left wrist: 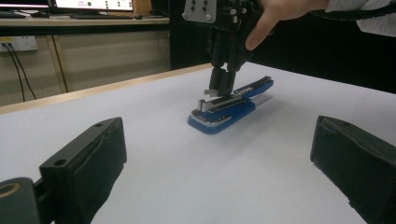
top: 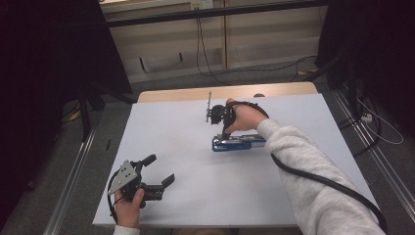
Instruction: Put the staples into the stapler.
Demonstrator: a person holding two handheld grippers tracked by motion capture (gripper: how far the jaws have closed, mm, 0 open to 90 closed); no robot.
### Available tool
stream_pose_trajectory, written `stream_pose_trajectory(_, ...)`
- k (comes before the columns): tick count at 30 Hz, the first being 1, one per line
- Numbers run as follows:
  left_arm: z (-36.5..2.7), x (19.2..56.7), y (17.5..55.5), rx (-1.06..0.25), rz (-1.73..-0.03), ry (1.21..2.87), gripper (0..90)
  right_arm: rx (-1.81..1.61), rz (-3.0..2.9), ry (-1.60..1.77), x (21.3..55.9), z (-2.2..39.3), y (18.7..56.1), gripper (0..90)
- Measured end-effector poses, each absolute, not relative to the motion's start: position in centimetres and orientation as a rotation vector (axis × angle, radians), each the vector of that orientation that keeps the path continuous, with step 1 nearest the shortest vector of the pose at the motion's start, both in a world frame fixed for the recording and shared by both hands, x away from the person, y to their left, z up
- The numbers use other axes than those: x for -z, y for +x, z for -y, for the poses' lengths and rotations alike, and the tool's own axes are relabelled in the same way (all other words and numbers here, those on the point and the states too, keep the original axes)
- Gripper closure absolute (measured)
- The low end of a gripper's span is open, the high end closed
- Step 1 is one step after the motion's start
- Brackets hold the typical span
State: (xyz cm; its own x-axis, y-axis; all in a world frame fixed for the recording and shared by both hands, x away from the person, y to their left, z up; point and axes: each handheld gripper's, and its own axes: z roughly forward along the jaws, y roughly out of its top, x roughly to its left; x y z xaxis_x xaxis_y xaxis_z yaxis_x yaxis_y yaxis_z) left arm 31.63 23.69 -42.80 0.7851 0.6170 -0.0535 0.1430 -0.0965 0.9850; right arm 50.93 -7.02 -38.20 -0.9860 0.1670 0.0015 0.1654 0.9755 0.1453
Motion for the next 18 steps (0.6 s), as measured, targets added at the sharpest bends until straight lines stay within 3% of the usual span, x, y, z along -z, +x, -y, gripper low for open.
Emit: stream_pose_trajectory(18,-23.66,42.76,31.55,-0.442,-0.61,1.639,3.5,-0.234,-3.13,0.253,38.65,6.9,50.86,78.8)
